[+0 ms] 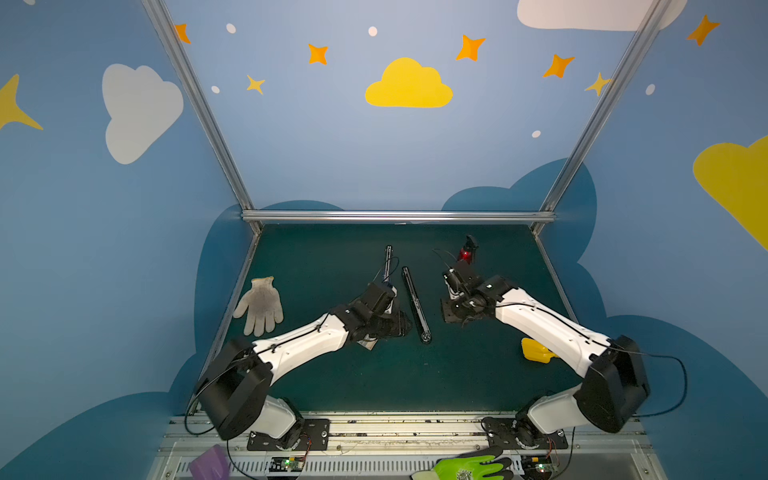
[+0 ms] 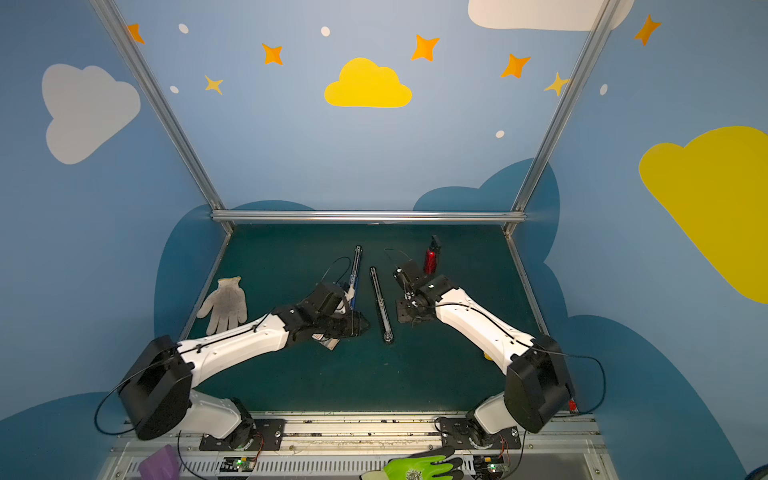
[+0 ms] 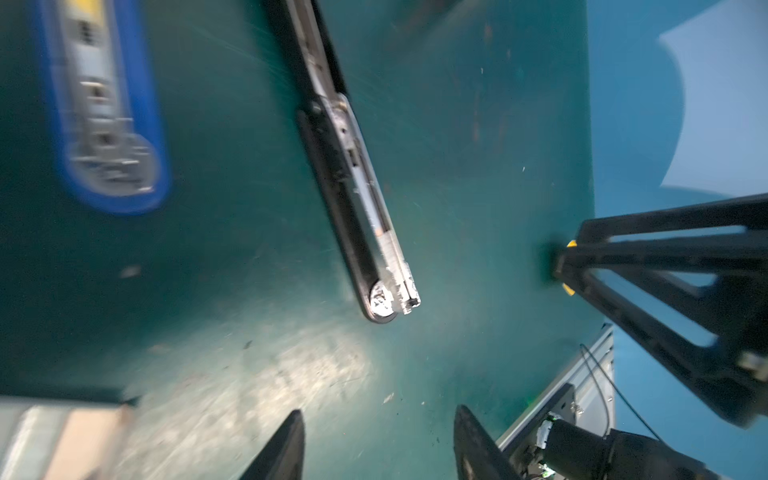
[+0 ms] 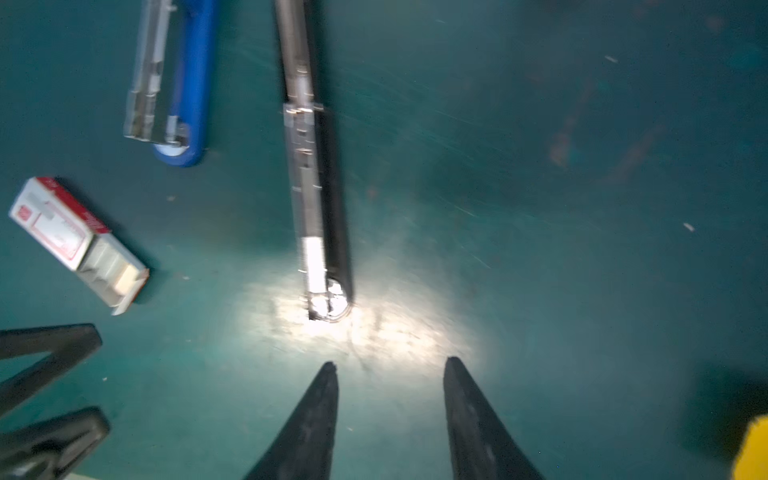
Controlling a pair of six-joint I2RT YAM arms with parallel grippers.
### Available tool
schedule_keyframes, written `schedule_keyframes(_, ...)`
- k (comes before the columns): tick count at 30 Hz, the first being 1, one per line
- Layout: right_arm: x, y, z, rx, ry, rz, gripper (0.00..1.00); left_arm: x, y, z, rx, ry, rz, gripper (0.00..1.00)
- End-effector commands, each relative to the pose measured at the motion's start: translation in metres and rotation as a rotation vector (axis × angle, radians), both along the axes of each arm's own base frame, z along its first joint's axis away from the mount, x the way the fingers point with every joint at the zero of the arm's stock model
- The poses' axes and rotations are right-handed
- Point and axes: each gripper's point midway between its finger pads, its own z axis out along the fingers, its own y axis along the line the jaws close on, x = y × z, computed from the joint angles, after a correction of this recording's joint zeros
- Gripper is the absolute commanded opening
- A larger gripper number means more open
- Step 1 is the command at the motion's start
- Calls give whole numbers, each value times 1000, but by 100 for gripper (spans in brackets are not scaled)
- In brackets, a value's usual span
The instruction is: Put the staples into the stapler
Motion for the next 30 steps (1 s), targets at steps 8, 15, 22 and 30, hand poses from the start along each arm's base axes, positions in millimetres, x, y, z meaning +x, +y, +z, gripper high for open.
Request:
schedule_keyframes(8, -27, -39, -32, 66, 50, -111, 48, 35, -20, -52, 283, 66, 17, 58)
schedule_keyframes(15, -33, -47, -38, 98, 49, -130, 48, 75, -21, -74, 518, 68, 53, 58)
schedule_keyframes(22, -38, -57, -41, 112, 47, -151, 48, 97, -36, -97, 606, 89, -28, 46)
schedule_keyframes(30, -37, -65, -44, 116, 38, -178, 47, 78, -42, -102, 599, 106, -173, 34)
